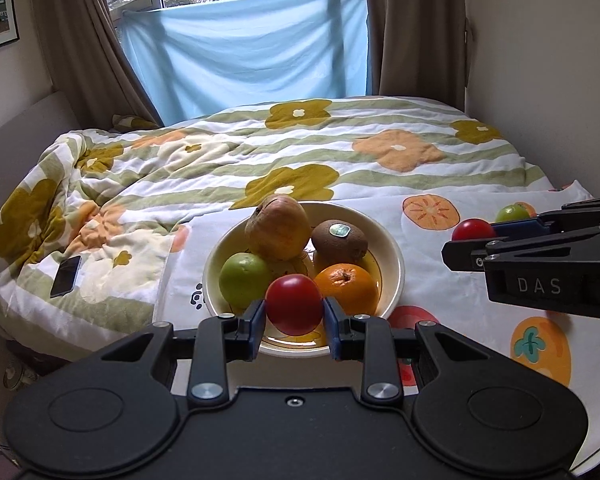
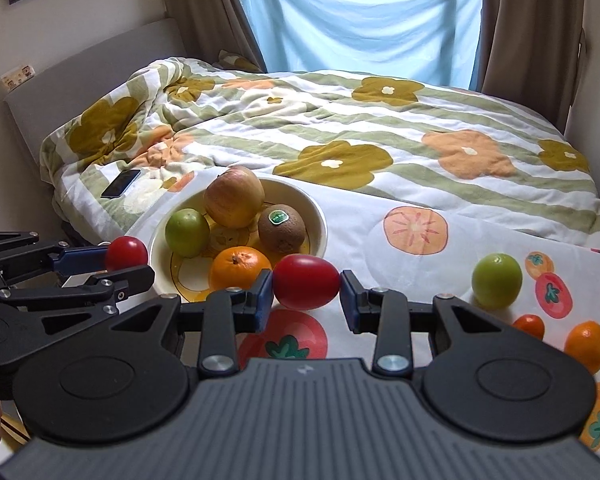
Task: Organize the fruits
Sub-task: 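Carry both red tomatoes with both tools over the bowl, then open both tools to release the tomatoes into the bowl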
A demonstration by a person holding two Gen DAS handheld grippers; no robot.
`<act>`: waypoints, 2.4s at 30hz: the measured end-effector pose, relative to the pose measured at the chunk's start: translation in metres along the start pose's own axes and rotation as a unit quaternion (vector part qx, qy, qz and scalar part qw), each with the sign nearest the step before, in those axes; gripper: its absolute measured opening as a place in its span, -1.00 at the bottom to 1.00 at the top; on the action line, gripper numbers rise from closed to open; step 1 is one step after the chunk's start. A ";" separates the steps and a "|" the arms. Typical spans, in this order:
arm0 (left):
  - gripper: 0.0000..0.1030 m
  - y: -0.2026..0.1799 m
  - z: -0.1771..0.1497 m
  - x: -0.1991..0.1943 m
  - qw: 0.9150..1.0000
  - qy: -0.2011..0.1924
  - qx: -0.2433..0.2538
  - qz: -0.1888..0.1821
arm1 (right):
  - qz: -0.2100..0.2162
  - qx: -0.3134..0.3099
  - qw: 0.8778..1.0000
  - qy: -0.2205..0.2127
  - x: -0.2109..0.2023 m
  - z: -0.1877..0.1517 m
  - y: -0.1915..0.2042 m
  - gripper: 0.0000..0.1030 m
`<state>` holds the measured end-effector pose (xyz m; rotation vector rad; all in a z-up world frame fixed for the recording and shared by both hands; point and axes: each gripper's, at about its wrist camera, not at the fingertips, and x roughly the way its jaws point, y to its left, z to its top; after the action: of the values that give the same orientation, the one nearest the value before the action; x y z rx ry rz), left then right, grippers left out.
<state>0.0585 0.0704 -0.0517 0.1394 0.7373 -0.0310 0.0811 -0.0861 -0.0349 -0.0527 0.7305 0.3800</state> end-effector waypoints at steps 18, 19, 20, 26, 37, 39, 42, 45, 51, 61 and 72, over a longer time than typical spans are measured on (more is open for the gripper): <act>-0.33 0.046 -0.007 0.081 0.993 0.063 0.077 -0.071 | -0.049 0.046 0.997 0.024 0.068 0.018 0.058 -0.02; -0.33 0.046 -0.007 0.082 0.992 0.063 0.082 -0.074 | -0.051 0.046 0.997 0.025 0.070 0.018 0.059 -0.02; -0.31 0.047 -0.007 0.084 0.991 0.064 0.086 -0.076 | -0.052 0.046 0.997 0.025 0.071 0.019 0.060 -0.02; 0.54 0.050 -0.005 0.083 0.989 0.058 0.100 -0.091 | -0.062 0.048 0.997 0.027 0.073 0.021 0.062 -0.02; 0.78 0.067 -0.004 0.064 0.991 0.025 0.085 -0.102 | -0.059 0.018 0.998 0.023 0.074 0.029 0.078 -0.02; 0.78 0.070 -0.005 0.062 0.991 0.022 0.080 -0.100 | -0.052 0.013 0.998 0.023 0.078 0.030 0.081 -0.02; 0.78 0.074 -0.007 0.062 0.992 0.020 0.077 -0.097 | -0.037 -0.003 0.999 0.018 0.086 0.032 0.086 -0.02; 0.78 0.079 -0.010 0.062 0.993 0.020 0.074 -0.089 | -0.015 -0.022 1.000 0.016 0.094 0.033 0.091 -0.02; 0.78 0.086 -0.016 0.065 0.995 0.026 0.062 -0.079 | 0.003 -0.058 0.998 0.023 0.107 0.028 0.102 0.00; 0.78 0.089 -0.021 0.062 0.996 0.028 0.055 -0.071 | -0.010 -0.051 0.998 0.020 0.098 0.020 0.101 0.62; 0.78 0.092 -0.014 0.051 0.997 0.021 0.038 -0.056 | -0.017 -0.031 0.999 0.015 0.081 0.025 0.094 0.64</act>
<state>0.0939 0.1641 -0.0858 0.1723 0.7852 -0.1642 0.1188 0.0316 -0.0621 -0.1289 0.7464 0.3706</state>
